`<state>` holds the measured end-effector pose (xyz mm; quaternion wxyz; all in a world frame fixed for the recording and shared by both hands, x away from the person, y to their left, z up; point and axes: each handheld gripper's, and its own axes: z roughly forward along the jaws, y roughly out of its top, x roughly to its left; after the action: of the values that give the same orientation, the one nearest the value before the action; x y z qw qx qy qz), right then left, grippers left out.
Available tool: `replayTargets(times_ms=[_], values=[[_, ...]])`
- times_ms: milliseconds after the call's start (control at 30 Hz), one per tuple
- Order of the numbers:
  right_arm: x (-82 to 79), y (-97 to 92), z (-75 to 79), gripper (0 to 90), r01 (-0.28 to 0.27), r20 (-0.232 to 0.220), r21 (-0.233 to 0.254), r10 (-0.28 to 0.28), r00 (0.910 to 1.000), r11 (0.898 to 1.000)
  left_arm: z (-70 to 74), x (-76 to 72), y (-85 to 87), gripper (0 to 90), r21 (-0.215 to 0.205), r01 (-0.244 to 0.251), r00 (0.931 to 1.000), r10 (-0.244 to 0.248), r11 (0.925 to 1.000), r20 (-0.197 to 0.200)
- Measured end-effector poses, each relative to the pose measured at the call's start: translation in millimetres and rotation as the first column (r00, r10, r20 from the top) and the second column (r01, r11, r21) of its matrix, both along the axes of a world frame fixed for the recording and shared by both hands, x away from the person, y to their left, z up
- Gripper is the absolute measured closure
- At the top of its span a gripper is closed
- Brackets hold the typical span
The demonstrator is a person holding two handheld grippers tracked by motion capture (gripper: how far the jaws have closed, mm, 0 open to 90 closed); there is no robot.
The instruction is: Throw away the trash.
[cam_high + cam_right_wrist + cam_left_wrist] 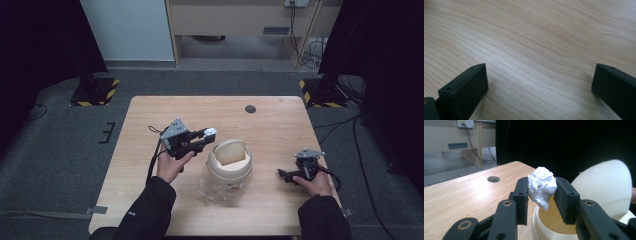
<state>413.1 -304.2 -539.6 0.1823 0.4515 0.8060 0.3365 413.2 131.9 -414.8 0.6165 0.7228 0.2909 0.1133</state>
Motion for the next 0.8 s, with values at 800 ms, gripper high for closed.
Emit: replayTargets(times_ms=[800], values=[[0.1,0.1,0.0,0.7,-0.002,-0.001,-0.001,0.002,1.0,1.0,-20.2,14.3,-17.7,63.6,0.024,0.089,0.9901,-0.086,0.9957,-0.111]])
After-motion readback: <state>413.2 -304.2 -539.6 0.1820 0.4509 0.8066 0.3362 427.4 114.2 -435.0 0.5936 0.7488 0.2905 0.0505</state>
